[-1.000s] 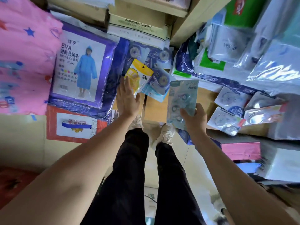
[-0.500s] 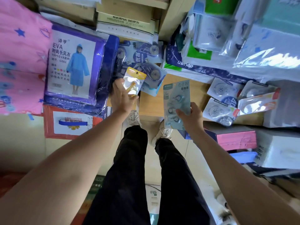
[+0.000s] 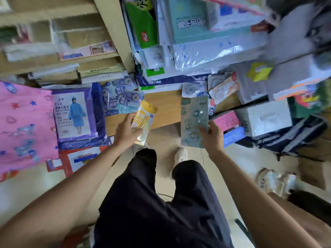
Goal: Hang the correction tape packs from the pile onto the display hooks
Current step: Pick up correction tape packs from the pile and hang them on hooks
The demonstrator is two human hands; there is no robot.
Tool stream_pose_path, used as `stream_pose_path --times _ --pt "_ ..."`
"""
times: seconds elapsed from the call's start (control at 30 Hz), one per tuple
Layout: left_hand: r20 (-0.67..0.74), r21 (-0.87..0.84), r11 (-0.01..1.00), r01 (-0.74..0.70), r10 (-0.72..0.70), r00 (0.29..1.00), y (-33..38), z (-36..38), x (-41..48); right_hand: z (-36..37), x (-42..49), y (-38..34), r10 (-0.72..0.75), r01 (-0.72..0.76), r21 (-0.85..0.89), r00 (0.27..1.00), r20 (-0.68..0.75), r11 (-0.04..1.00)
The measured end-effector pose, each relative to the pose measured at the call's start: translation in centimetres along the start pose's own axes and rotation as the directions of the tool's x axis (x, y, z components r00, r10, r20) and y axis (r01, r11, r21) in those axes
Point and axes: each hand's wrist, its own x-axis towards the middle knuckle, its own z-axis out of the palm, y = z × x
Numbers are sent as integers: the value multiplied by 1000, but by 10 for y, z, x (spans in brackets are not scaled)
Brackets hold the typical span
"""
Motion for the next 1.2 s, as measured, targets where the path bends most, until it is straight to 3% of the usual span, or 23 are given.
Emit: stream_pose_path --times 0.13,0.37,0.5,0.73,0.97,1.2 --pt "46 -85 994 -65 69 997 68 -5 -20 -59 -24 2 -86 95 97 992 -93 991" --pt "-64 -189 935 -301 295 954 213 20 -91 -185 -57 6 -278 304 259 952 -130 917" --pt "-106 -220 885 -410 396 912 288 46 -144 -266 -70 18 -329 359 254 932 -156 898" --pt "-155 -139 803 -579 560 814 406 48 -181 -382 -57 -20 -514 589 211 795 -321 780" --pt "-299 -98 634 -767 717 630 547 1 -163 -468 -31 -107 -611 734 120 634 -473 668" --pt "-547 -88 440 -894 729 412 668 -57 -123 -541 -10 -223 -659 820 10 467 -590 572"
